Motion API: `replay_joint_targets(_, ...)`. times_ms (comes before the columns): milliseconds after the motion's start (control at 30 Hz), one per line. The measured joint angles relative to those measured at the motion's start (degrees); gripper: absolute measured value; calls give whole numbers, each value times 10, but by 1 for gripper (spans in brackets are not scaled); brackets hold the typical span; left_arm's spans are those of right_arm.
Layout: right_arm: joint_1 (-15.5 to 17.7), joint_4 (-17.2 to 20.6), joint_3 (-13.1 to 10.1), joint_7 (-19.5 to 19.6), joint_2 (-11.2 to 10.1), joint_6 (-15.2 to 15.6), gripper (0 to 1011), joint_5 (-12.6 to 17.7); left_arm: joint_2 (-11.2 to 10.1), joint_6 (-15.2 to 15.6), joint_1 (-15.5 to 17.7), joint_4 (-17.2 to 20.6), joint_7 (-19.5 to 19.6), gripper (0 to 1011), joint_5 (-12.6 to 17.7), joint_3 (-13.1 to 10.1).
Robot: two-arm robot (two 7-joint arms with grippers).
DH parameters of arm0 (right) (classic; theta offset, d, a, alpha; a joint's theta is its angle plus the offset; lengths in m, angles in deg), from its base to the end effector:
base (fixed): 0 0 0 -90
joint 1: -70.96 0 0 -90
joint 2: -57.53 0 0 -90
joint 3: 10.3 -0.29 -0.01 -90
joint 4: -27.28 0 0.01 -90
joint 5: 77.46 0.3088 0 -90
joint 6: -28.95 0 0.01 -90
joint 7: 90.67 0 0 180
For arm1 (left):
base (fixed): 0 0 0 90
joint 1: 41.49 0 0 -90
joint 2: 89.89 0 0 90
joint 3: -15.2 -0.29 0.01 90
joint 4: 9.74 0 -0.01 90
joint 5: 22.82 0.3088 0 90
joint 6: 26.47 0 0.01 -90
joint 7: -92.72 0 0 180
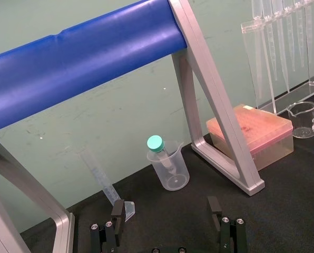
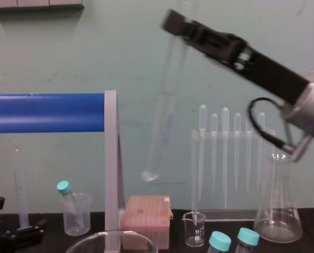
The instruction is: Hold the test tube with one hand and immerse one end into the beaker, then return it to the test tube rack.
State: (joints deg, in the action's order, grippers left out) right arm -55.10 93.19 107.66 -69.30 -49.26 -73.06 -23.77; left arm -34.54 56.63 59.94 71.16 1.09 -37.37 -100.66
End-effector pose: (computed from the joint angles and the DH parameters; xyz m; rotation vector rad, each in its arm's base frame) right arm 0.4776 0.0084 -0.2085 0.4960 -0.1073 -0.1073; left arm 0.3581 0.0827 -0.3023 0.3046 -0.2850 1.2482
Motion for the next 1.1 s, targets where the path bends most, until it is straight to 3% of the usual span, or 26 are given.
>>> replay_joint_targets(233,-32,-25,53,-44,23,30,225,0,0,0,0,0,0,1000,0,0)
replay_joint_targets(500,-56,-62,92,-57,29,37,226,-21,0,0,0,0,0,1000,0,0)
replay_joint_targets(1100,-97,-172,143,-73,64,25,226,-63,0,0,0,0,0,1000,0,0)
